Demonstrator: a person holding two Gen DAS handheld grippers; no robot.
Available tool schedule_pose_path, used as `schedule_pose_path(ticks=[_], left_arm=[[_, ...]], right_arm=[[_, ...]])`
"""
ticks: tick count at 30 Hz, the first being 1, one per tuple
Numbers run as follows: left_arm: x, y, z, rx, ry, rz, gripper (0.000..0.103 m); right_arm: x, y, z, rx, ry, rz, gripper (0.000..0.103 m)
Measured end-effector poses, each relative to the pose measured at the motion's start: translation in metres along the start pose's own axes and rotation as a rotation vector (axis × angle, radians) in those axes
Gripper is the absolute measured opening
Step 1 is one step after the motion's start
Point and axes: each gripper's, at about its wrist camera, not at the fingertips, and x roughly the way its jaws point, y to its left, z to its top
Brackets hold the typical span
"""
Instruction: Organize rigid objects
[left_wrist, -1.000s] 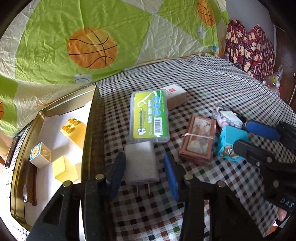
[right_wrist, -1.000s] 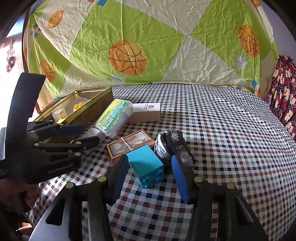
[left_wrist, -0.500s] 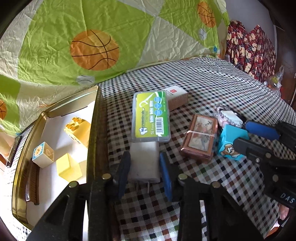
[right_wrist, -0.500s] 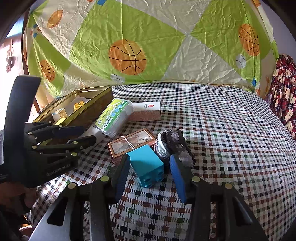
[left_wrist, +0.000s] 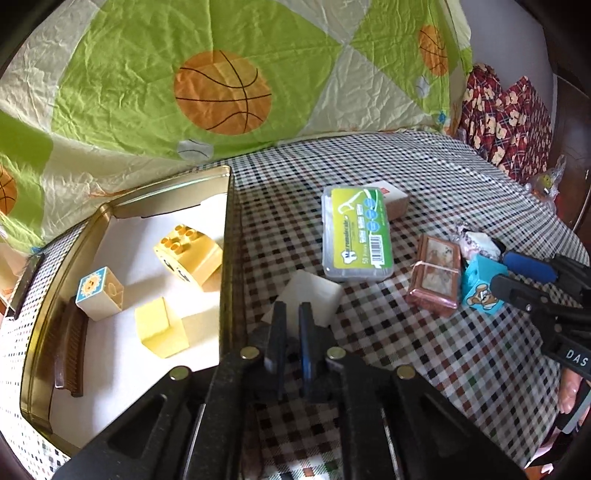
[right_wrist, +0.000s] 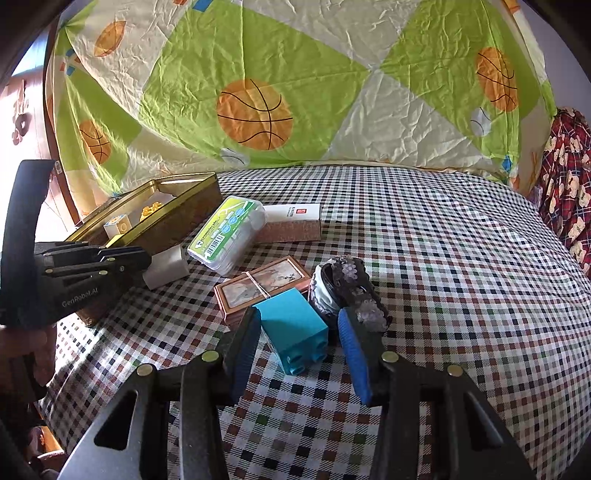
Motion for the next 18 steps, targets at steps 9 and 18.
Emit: schedule_pose_path(ticks=[9, 18], left_arm=[[-0.021, -0.031, 0.008, 0.015, -0.078, -0.107, 0.074], [0.017, -0.025, 0.021, -0.032, 0.009, -0.185, 0.079]], right_arm=[[-0.001, -0.002, 0.0, 0.006, -0.005, 0.0, 0.047], [-0.002, -0.002, -0.001, 0.006, -0.02, 0.004, 0.047]])
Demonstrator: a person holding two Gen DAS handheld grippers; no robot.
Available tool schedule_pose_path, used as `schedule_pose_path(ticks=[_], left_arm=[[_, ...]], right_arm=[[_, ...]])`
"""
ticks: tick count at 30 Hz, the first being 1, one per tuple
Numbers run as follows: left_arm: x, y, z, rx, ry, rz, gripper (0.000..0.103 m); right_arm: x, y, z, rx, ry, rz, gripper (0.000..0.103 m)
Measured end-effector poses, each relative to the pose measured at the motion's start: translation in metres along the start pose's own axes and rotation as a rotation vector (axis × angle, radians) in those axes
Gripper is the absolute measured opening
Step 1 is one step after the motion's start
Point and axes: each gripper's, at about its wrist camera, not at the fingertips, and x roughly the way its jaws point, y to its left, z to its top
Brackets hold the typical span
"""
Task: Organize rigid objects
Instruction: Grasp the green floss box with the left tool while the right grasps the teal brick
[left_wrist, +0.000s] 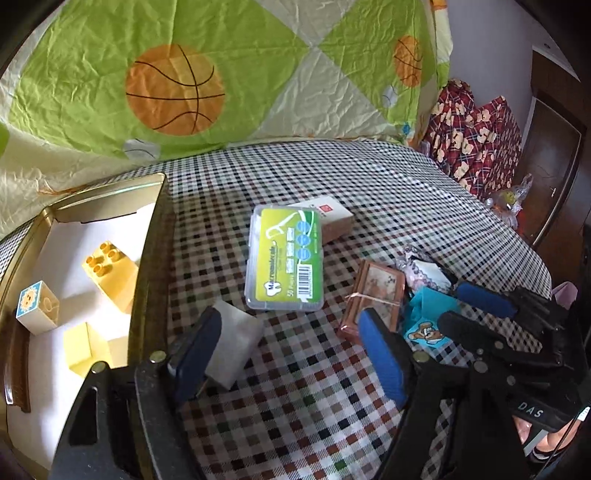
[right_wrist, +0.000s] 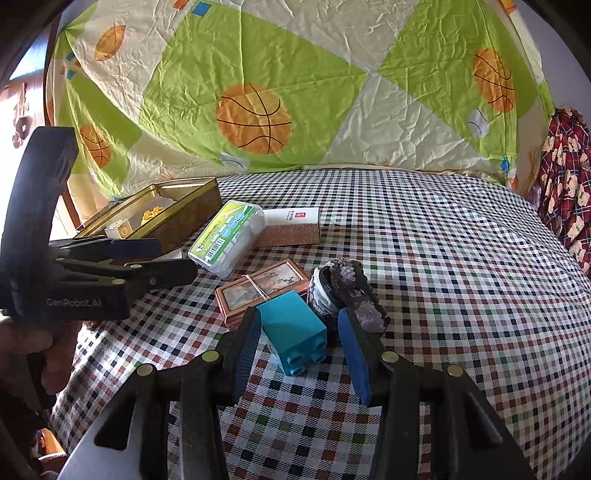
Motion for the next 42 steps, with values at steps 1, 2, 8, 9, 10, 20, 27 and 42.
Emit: schedule_pose_path(ticks=[1, 2, 8, 9, 10, 20, 27, 42], left_arm=[[0.002, -0.001, 0.001, 0.009, -0.003, 0.009, 0.079], [0.005, -0.002, 0.001, 0.023, 0.0, 0.017, 0.079], [0.0, -0.014, -0.007, 0.073, 0.047, 0.025, 0.081], [-0.002, -0.016, -0.008, 0.078, 0.049, 0.0, 0.081], [-0.003, -0.018, -0.009, 0.069, 0.062, -0.044, 0.081], [0.009, -0.016, -0.012, 0.084, 0.064, -0.008, 0.079], [0.0, -0.005, -0.018, 0.1, 0.037, -0.017, 0.076], [-0.02, 0.016, -0.011, 0.109, -0.069, 0.041, 0.084]], right_arm=[[0.0, 0.0, 0.0, -0.001, -0.002, 0.001, 0.047], [0.0, 0.0, 0.0, -0.003, -0.002, 0.0, 0.047], [0.0, 0.0, 0.0, 0.002, -0.009, -0.001, 0.047], [0.0, 0.0, 0.0, 0.002, -0.009, -0.002, 0.047], [-0.001, 0.0, -0.001, 0.003, -0.009, -0.002, 0.047], [-0.002, -0.002, -0.001, 0.008, -0.016, 0.0, 0.047], [-0.002, -0.002, -0.001, 0.008, -0.017, -0.002, 0.047], [0.001, -0.001, -0.001, 0.002, -0.008, -0.001, 0.047]])
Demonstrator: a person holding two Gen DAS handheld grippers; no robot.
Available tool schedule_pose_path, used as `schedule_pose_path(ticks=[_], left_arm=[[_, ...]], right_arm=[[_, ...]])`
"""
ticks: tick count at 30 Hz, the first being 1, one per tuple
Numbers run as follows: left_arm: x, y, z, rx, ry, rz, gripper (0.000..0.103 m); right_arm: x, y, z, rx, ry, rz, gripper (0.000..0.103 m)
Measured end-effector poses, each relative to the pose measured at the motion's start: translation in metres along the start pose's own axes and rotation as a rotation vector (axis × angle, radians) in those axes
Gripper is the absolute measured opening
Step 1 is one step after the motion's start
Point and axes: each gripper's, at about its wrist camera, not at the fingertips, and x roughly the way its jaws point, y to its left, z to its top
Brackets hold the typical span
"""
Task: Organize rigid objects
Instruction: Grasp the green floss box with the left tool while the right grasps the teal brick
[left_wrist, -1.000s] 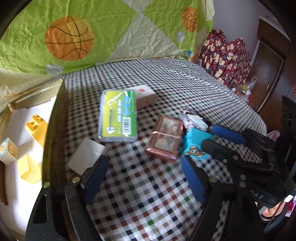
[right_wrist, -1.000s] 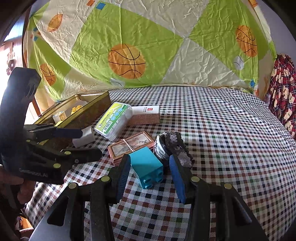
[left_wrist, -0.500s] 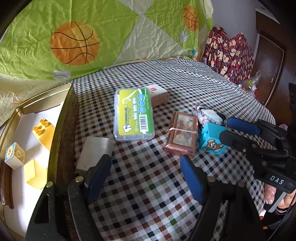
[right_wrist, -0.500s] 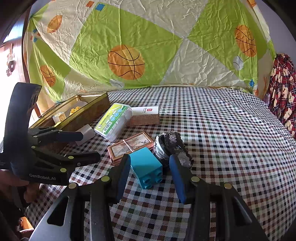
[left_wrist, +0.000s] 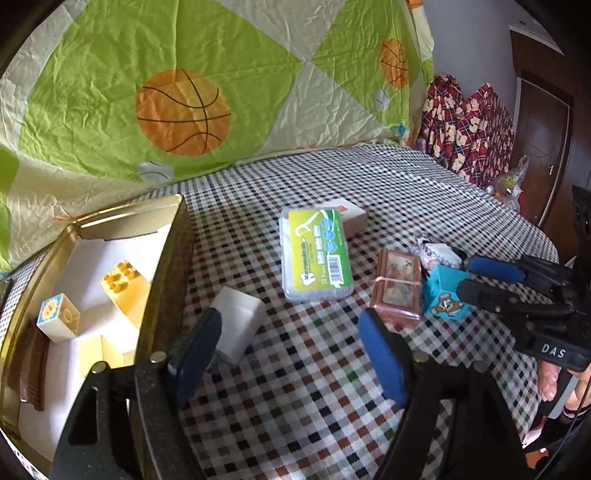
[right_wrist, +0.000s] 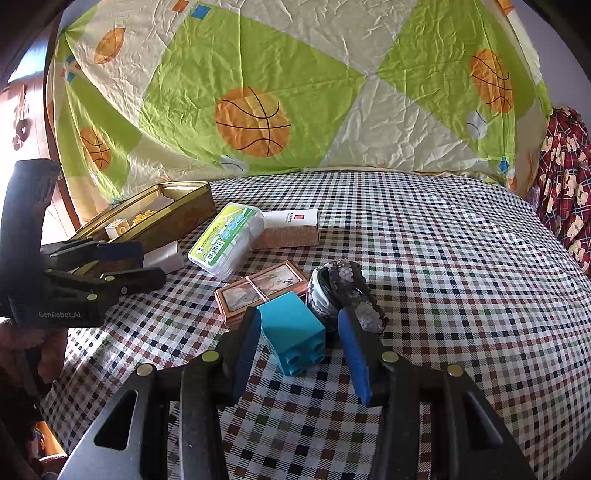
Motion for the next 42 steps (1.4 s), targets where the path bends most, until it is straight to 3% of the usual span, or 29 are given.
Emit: schedule_pose_path(ticks=[4, 8, 12, 15, 18, 19, 20, 21, 24, 28, 30, 31, 32, 34, 39, 42], left_arm=[[0.02, 0.002, 0.016, 0.019, 0.049, 0.022, 0.087], [0.04, 0.008, 0.02, -0.007, 0.137, -0.025, 0.091], [0.05, 0.001, 0.023, 0.019, 0.194, 0.009, 0.092], [0.047, -0.003, 0.023, 0.004, 0.219, 0.017, 0.085], [0.037, -0.017, 0.015, 0.017, 0.228, -0.011, 0.085], [0.035, -0.022, 0.012, 0.022, 0.237, -0.034, 0.082], [0.037, -0.024, 0.008, 0.009, 0.265, -0.088, 0.072], [0.04, -0.024, 0.003, -0.011, 0.282, -0.123, 0.068], [0.036, -0.032, -0.003, 0.067, 0.217, 0.006, 0.066], [0.03, -0.017, 0.0, -0.024, 0.194, -0.07, 0.066], [0.021, -0.012, 0.008, -0.064, 0.144, -0.061, 0.066], [0.016, -0.011, 0.013, -0.08, 0.116, -0.059, 0.072], [0.013, -0.011, 0.02, -0.089, 0.085, -0.061, 0.085], [0.013, -0.015, 0.031, -0.095, 0.04, -0.024, 0.092], [0.051, -0.022, 0.046, -0.094, 0.085, 0.014, 0.09], [0.064, -0.022, 0.039, -0.118, 0.116, -0.015, 0.082]], right_arm=[[-0.001, 0.0, 0.0, 0.0, -0.002, 0.003, 0.047], [-0.001, 0.001, 0.0, -0.001, -0.005, 0.006, 0.047], [-0.002, 0.001, -0.001, -0.002, -0.007, 0.009, 0.047], [-0.002, 0.001, -0.002, -0.002, -0.009, 0.012, 0.047], [-0.002, 0.001, -0.002, -0.002, -0.009, 0.014, 0.047], [-0.002, 0.001, -0.001, -0.002, -0.009, 0.014, 0.047], [-0.001, 0.001, -0.001, -0.002, -0.008, 0.013, 0.047], [-0.001, 0.001, -0.001, -0.001, -0.008, 0.013, 0.047], [0.0, 0.001, -0.001, 0.003, -0.007, 0.011, 0.047], [0.001, 0.001, -0.001, 0.002, -0.002, 0.011, 0.047], [0.001, 0.001, -0.001, 0.003, -0.001, 0.009, 0.047], [0.0, 0.001, -0.001, 0.007, -0.004, 0.006, 0.047], [-0.001, -0.001, -0.001, 0.016, -0.01, 0.002, 0.047], [-0.002, -0.005, -0.001, 0.045, -0.026, -0.01, 0.047], [0.006, -0.007, 0.003, 0.043, 0.021, 0.014, 0.047], [0.007, -0.011, 0.004, 0.035, 0.029, 0.029, 0.047]])
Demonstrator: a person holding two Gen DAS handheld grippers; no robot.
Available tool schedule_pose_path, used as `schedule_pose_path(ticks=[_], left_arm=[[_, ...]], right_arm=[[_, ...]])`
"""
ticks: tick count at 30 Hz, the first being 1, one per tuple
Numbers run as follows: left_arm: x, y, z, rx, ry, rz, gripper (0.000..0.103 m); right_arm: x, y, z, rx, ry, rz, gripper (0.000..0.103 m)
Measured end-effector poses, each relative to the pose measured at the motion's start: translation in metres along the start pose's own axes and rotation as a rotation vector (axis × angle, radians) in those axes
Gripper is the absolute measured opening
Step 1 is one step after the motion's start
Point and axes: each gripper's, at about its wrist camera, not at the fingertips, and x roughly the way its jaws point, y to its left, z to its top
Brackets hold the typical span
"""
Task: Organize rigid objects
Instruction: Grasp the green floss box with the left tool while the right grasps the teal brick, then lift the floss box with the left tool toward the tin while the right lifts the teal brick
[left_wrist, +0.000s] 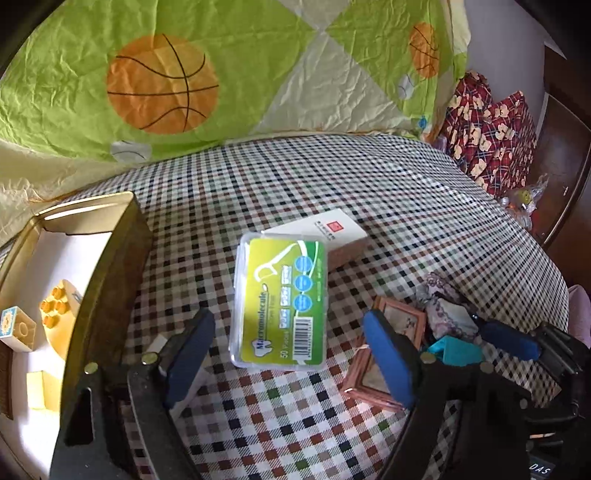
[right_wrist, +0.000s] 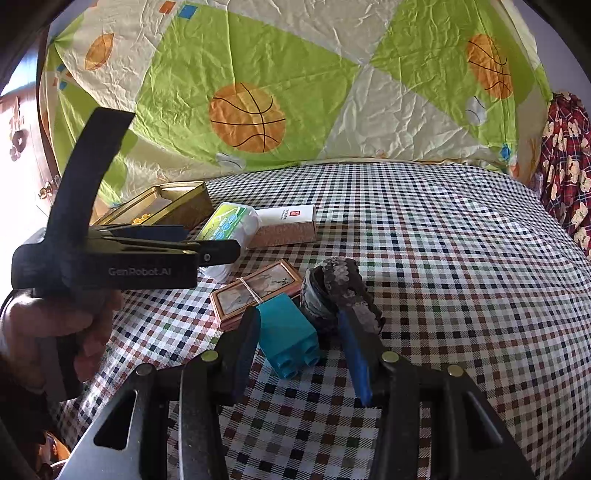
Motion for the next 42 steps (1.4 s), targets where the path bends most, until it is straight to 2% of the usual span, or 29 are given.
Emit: schedule_pose_path(ticks=[2, 4, 6, 7, 8, 13, 16, 20, 21, 23, 33, 42], left_arm=[[0.006, -0.003, -0.003, 0.014, 0.02, 0.003, 0.075], [0.008, -0.005, -0.006, 0.02, 0.022, 0.01, 0.074], [0.01, -0.004, -0.007, 0.02, 0.021, 0.007, 0.065], [0.011, -0.004, -0.008, 0.022, 0.026, 0.004, 0.055], [0.011, -0.005, -0.008, 0.027, 0.028, -0.003, 0.054], [0.002, -0.01, -0.009, 0.056, -0.013, 0.01, 0.053], [-0.007, -0.008, -0.012, 0.04, -0.045, 0.011, 0.053], [-0.021, -0.004, -0.018, 0.013, -0.094, 0.005, 0.053], [-0.024, -0.003, -0.019, 0.005, -0.105, 0.007, 0.053], [-0.032, -0.001, -0.023, -0.005, -0.131, 0.017, 0.053], [-0.064, -0.006, -0.037, -0.011, -0.265, 0.099, 0.053], [-0.076, -0.008, -0.043, -0.004, -0.326, 0.142, 0.053]], right_arm=[[-0.001, -0.001, -0.001, -0.003, 0.0, 0.006, 0.047], [-0.003, 0.003, -0.003, -0.03, -0.009, 0.016, 0.047], [-0.006, 0.013, -0.006, -0.087, -0.023, 0.029, 0.047], [-0.006, 0.017, -0.007, -0.11, -0.029, 0.017, 0.047], [-0.005, 0.019, -0.007, -0.121, -0.022, 0.005, 0.047], [0.006, 0.012, -0.004, -0.094, 0.039, 0.049, 0.047], [0.01, 0.015, -0.004, -0.113, 0.067, 0.071, 0.043], [0.015, 0.015, -0.004, -0.119, 0.099, 0.091, 0.043], [0.014, 0.015, -0.004, -0.118, 0.093, 0.092, 0.037], [0.012, 0.016, -0.004, -0.126, 0.08, 0.079, 0.034], [-0.007, 0.025, -0.009, -0.161, -0.044, 0.023, 0.034], [-0.022, 0.028, -0.012, -0.177, -0.155, -0.005, 0.034]])
